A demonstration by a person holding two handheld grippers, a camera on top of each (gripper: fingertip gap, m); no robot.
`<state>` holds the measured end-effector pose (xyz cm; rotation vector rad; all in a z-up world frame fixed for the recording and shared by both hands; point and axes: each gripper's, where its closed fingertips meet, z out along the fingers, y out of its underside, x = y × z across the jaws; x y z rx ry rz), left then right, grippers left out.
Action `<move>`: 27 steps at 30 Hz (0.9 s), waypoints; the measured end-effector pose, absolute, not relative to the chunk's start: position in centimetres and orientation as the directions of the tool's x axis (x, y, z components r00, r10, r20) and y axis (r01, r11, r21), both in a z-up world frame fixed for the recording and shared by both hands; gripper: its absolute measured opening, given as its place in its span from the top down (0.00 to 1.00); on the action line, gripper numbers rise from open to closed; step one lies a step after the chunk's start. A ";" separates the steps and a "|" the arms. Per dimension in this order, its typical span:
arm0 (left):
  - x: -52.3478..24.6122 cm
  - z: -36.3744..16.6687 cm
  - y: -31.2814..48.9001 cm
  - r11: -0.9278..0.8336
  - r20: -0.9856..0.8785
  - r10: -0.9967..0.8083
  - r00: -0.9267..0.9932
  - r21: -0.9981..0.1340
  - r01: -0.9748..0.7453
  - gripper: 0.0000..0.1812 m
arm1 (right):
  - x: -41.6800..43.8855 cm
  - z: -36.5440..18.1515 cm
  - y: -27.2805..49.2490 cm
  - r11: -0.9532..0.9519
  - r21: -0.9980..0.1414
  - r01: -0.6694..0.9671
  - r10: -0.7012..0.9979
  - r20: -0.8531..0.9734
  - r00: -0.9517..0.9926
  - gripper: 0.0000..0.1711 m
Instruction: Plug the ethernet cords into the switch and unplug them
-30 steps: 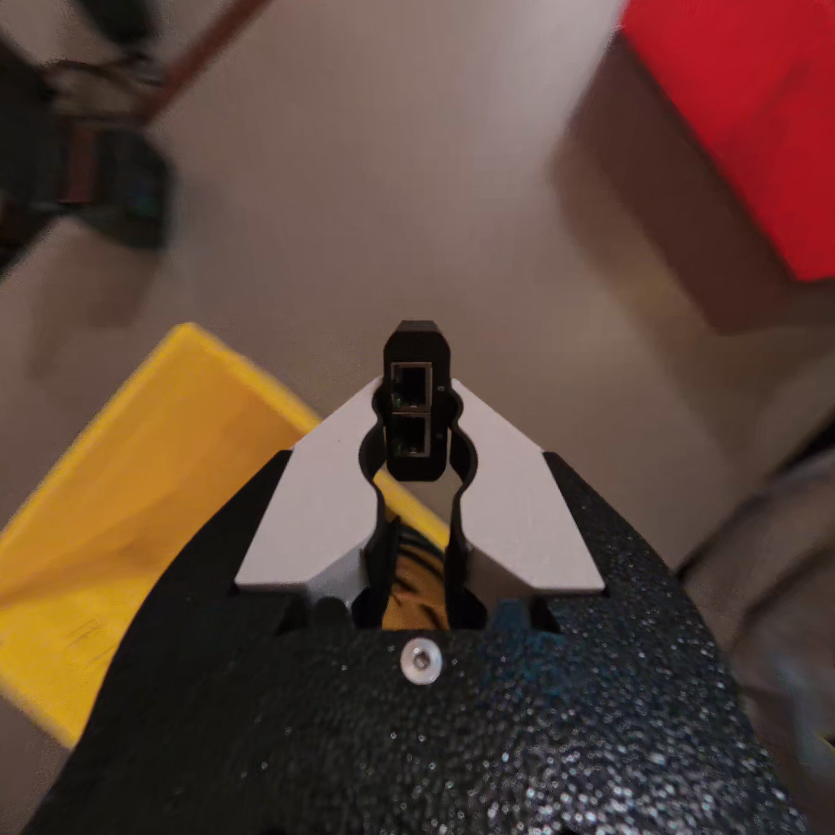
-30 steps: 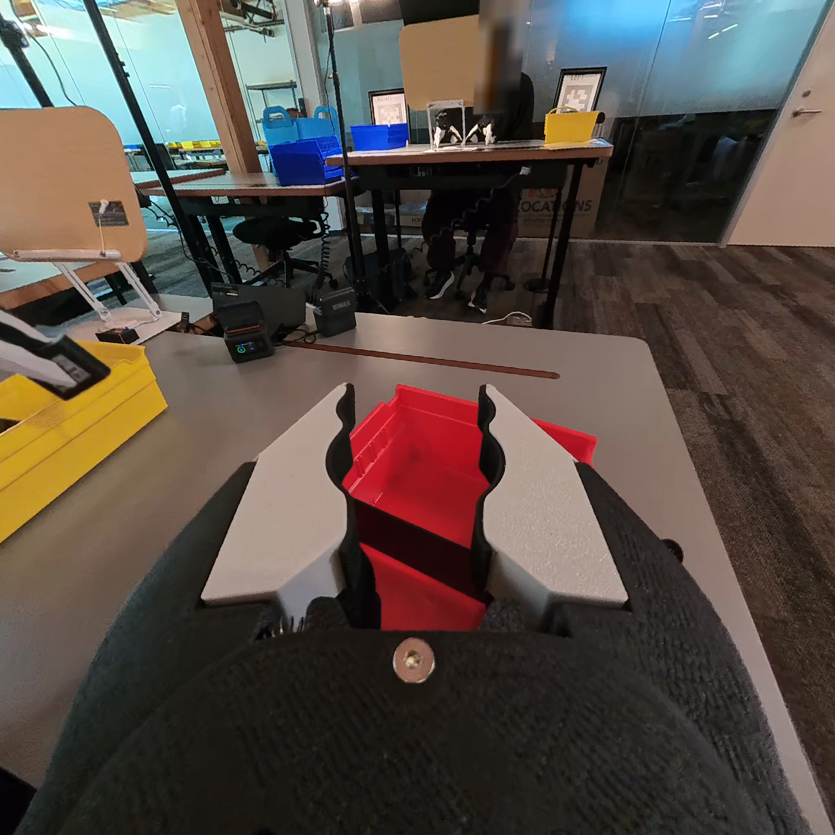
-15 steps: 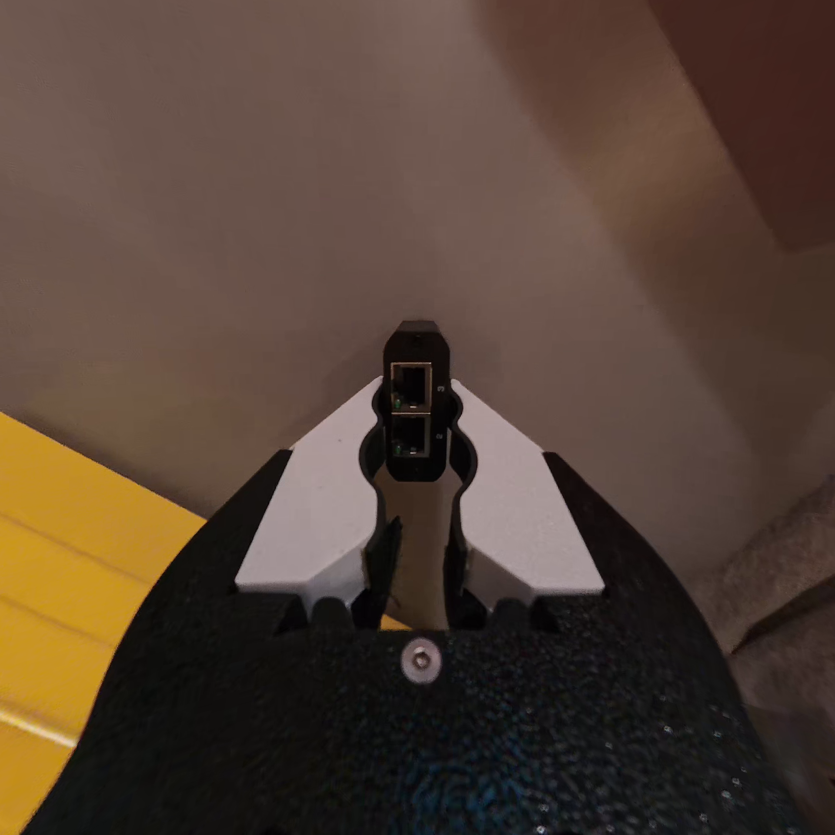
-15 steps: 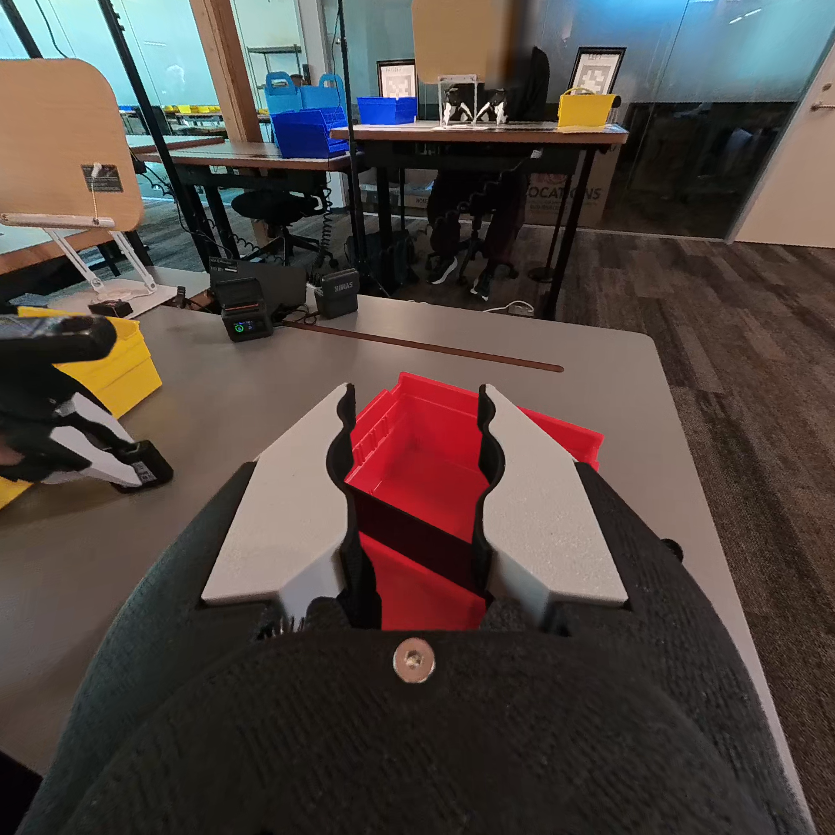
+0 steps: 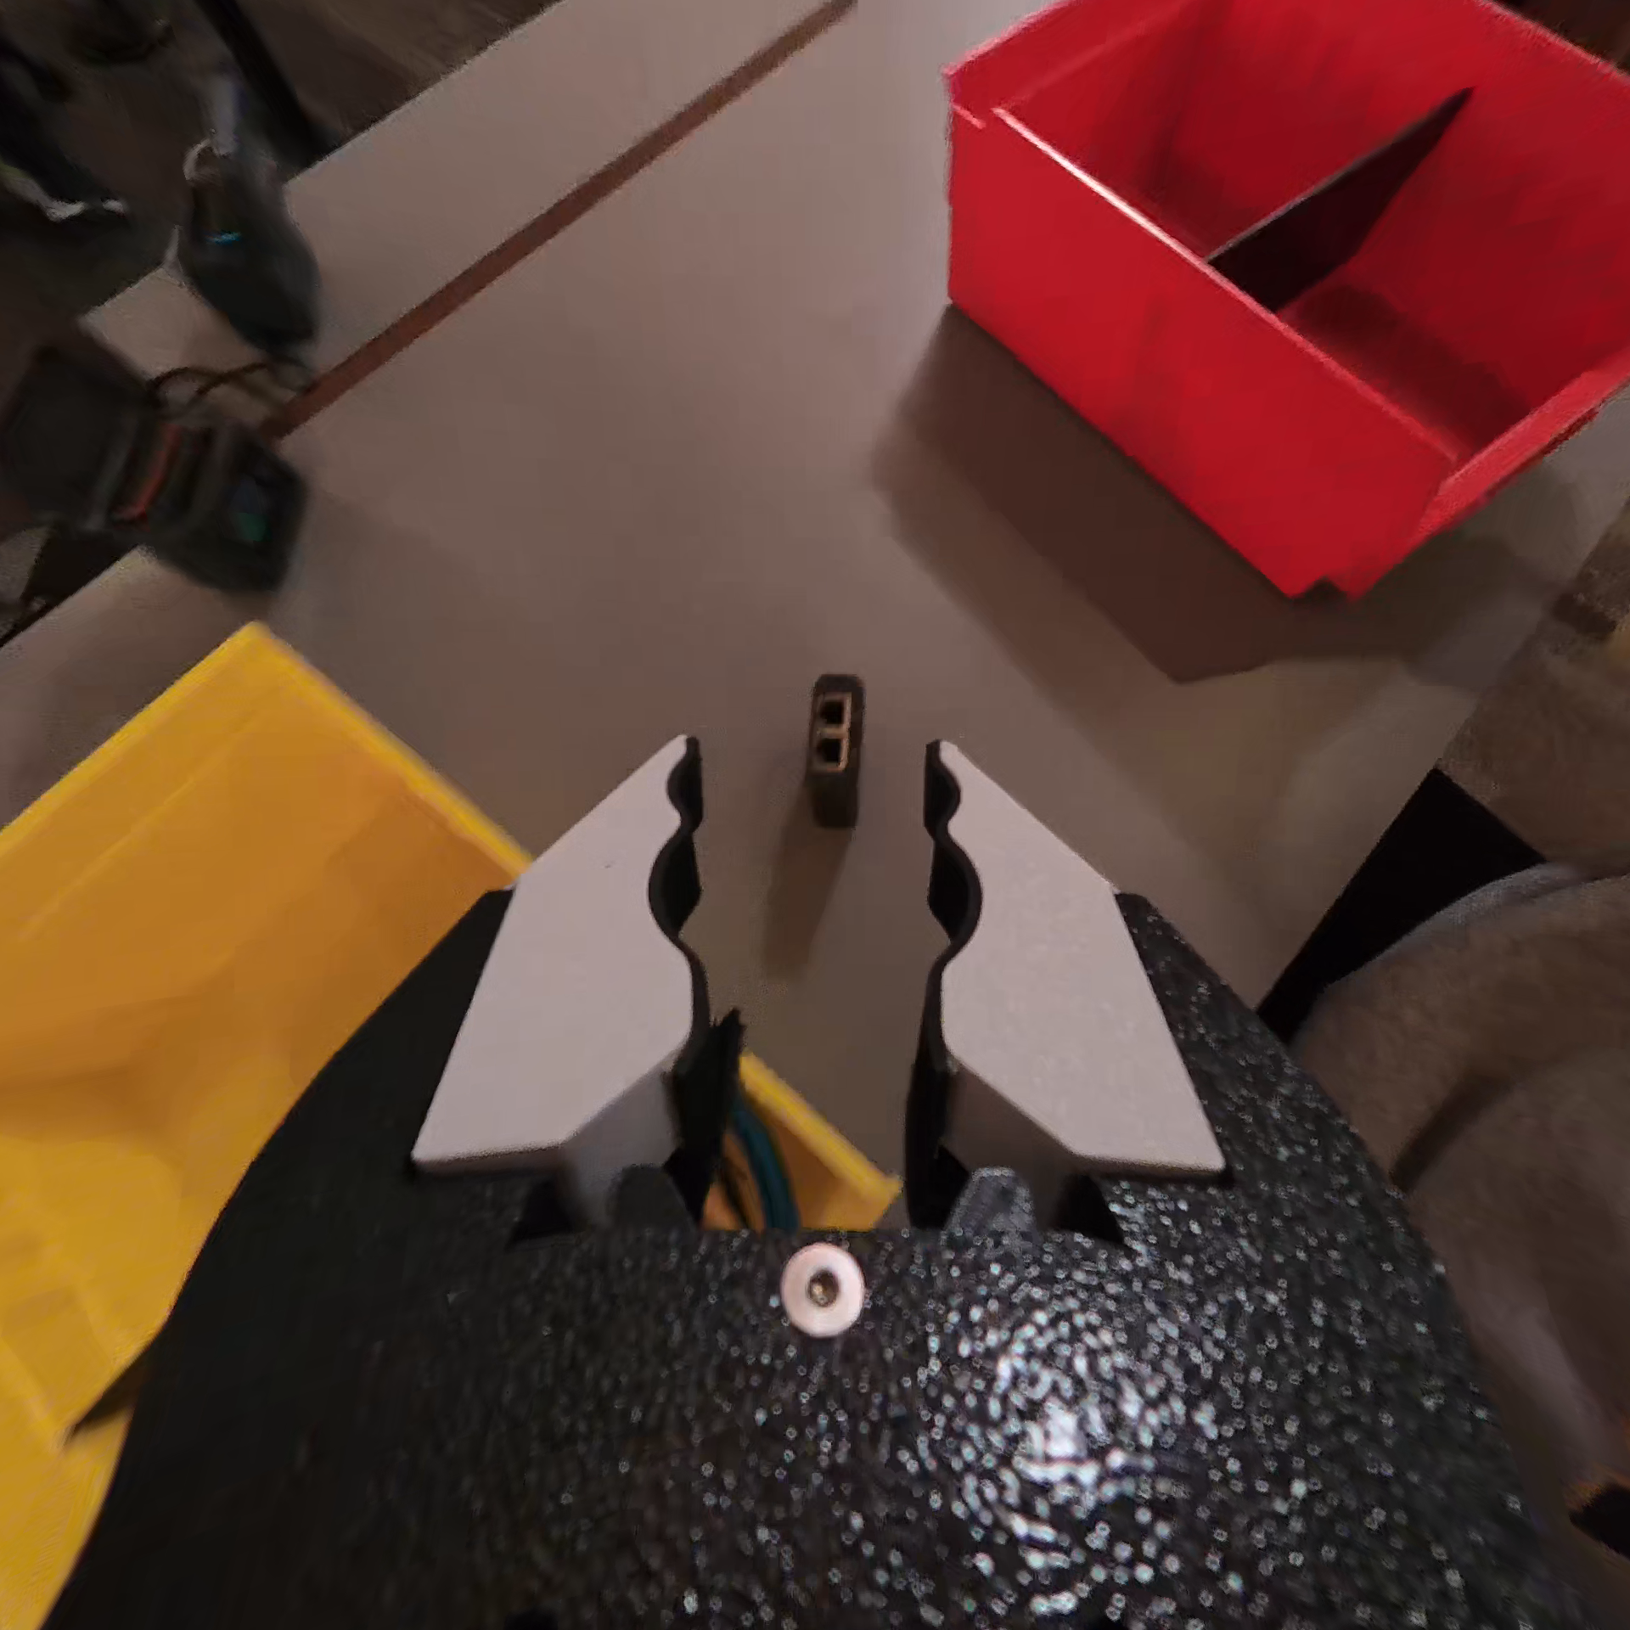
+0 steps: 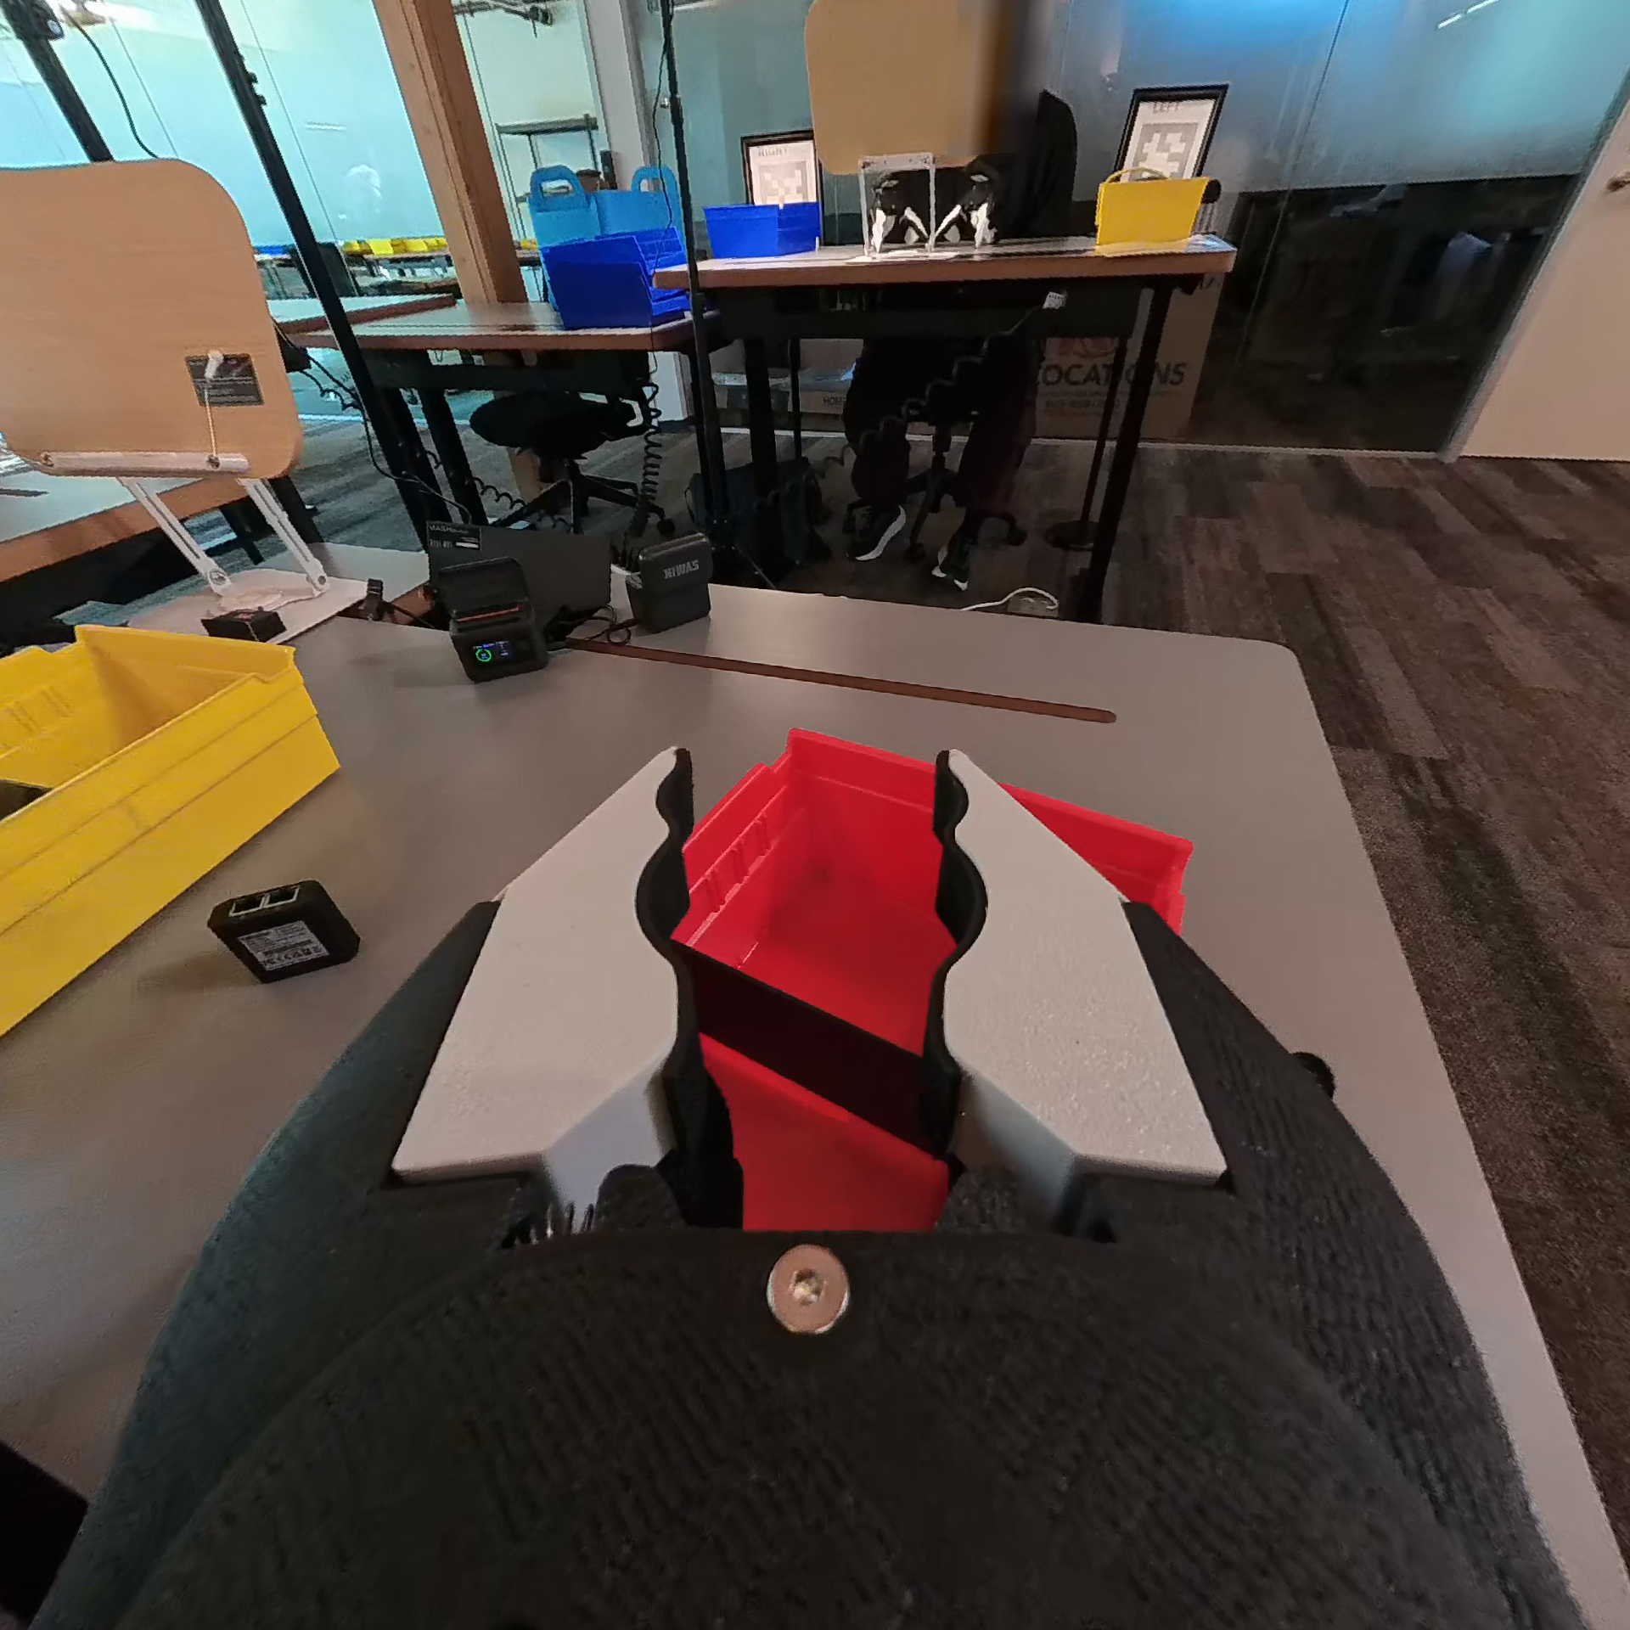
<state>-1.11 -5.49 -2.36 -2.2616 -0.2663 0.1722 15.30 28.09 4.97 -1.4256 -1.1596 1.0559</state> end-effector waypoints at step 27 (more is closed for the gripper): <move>0.1 -11.3 -20.5 -0.829 0.351 0.309 0.884 -0.355 0.431 0.85 | 13.4 3.3 25.9 -0.018 -0.976 0.215 0.993 0.008 0.118 0.69</move>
